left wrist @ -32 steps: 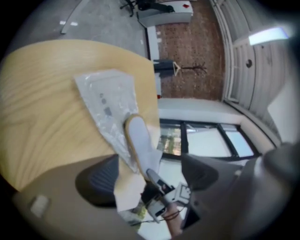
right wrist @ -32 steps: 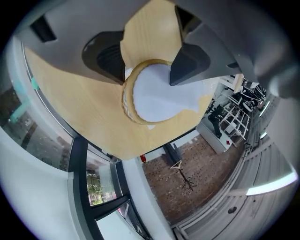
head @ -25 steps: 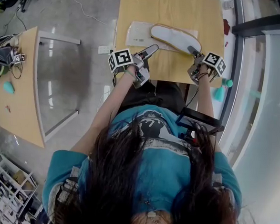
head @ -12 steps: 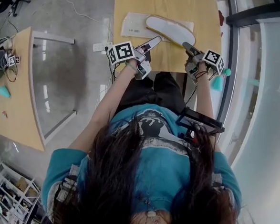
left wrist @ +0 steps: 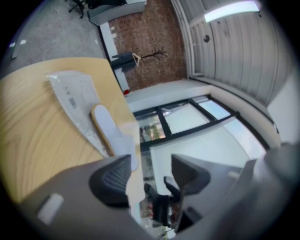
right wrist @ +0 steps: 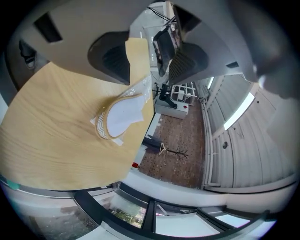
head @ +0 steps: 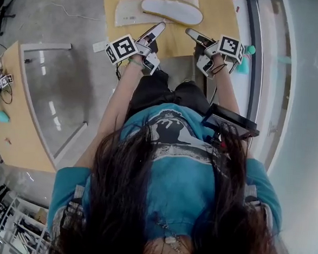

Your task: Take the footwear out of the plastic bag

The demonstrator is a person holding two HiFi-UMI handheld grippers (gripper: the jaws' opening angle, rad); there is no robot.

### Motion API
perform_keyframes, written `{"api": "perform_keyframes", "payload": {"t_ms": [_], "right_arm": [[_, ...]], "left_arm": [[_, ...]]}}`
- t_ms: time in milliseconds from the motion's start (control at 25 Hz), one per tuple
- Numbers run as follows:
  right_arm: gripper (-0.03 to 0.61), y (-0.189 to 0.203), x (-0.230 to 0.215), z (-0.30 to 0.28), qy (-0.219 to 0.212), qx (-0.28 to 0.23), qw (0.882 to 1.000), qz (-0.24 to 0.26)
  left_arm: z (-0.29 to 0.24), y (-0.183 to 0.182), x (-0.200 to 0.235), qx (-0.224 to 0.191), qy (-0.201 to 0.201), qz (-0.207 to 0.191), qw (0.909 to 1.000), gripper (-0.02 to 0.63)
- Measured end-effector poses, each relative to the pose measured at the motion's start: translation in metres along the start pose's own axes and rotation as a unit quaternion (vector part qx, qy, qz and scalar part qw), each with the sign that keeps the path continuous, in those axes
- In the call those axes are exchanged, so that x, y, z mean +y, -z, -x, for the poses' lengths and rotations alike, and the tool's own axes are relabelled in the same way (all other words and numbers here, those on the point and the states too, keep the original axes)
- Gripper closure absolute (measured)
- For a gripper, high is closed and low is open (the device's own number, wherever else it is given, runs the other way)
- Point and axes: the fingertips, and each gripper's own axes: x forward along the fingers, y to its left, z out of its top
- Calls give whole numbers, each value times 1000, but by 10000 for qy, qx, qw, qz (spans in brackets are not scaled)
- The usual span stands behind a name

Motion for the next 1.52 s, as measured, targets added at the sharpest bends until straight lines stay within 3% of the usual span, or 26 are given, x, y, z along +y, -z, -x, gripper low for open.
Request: {"api": "perform_keyframes", "payload": {"t_ms": [80,200,360,560,800,960,1200,1360,1520], "right_arm": [[337,0,5,15,-271,-85,9996,-8],[474,7,5,40,-493,-183,9986,104],[517,30,-4,88,-531,-75,9983,238],[526,64,-27,157,-655,94,9972,361],[532,108,-51,228,-770,454,9935,708],[532,149,-58,238,-863,724,9903,813],[538,174,-45,241,-927,1202,9854,773],[538,186,-29,244,-1007,1362,9822,808],[538,226,-29,228,-1051,1283,9826,834]], "left_arm": [[-3,14,-8,-23,-20,-208,9998,368],[-2,42,-20,-105,-33,-384,9992,422],[7,89,-41,-264,-52,-430,9987,491],[30,156,-59,-810,-166,-480,9954,607],[63,242,-75,-1318,-297,-582,9891,614],[104,275,-81,-1512,-505,-1065,9815,614],[124,289,-121,-1365,-913,-2136,9630,615],[136,293,-137,-1307,-1148,-2466,9534,615],[177,300,-115,-1230,-1231,-2564,9508,615]]}}
